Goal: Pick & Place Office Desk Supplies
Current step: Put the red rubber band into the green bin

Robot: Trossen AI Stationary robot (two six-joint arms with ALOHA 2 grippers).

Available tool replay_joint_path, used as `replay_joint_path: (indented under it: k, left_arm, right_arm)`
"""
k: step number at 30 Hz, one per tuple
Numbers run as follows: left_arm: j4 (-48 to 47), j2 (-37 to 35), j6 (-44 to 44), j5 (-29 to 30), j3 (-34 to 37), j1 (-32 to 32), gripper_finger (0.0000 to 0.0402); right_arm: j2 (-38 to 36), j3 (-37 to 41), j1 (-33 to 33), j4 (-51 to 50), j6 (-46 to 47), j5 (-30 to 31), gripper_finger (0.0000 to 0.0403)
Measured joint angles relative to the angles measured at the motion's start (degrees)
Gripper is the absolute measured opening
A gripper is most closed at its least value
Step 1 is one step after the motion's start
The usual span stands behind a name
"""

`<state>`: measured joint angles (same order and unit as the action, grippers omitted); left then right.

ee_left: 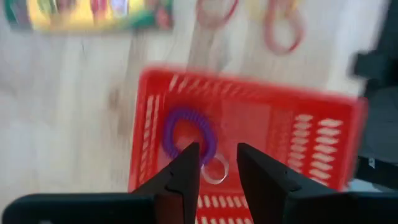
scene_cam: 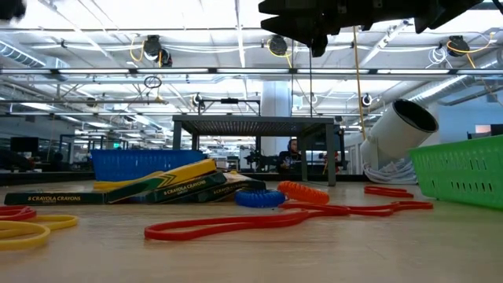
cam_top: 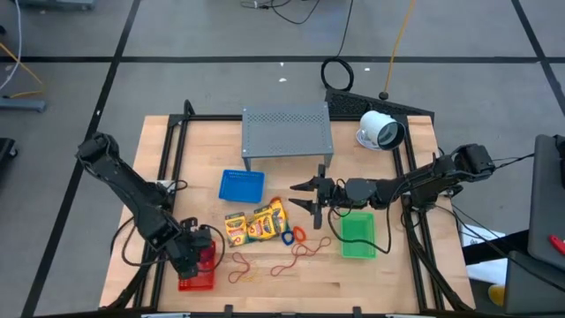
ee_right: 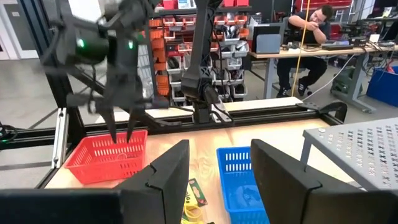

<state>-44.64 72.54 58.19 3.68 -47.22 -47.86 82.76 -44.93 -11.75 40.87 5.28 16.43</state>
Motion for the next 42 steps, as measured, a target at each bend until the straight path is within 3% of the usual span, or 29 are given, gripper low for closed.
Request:
replay_joint_path:
  k: [4, 9, 15, 20, 32, 42]
  left_arm:
    - [-5.1, -0.6, -3.8, 5.8, -5.8, 0.4, 0.0117]
    - [-3.3, -0.3, -10.4, 10.4, -8.9, 1.0, 0.0117]
    - [-1.2, 3.7, -19.8, 9.8, -9.5, 5.1, 0.0118]
    - [-0.2, 8.1, -25.8, 5.4, -9.6, 8.8, 0.0118]
    - [7.9, 15.3, -34.8, 4.8, -9.6, 11.1, 0.0118]
    - [12.8, 20.4, -37.6, 0.8, -9.6, 12.5, 0.0118]
  right_arm:
    - [0.0, 0.0, 0.0, 0.0, 0.0, 0.0, 0.016]
    - [0.0, 0.0, 0.0, 0.0, 0.0, 0.0, 0.016]
    - [0.0, 0.0, 0.0, -0.2, 0.0, 0.0, 0.016]
    - [0.0, 0.0, 0.0, -0.5, 0.0, 0.0, 0.016]
    - [0.0, 0.0, 0.0, -0.8, 0.0, 0.0, 0.016]
    - [0.0, 0.0, 0.0, -0.9, 0.0, 0.0, 0.016]
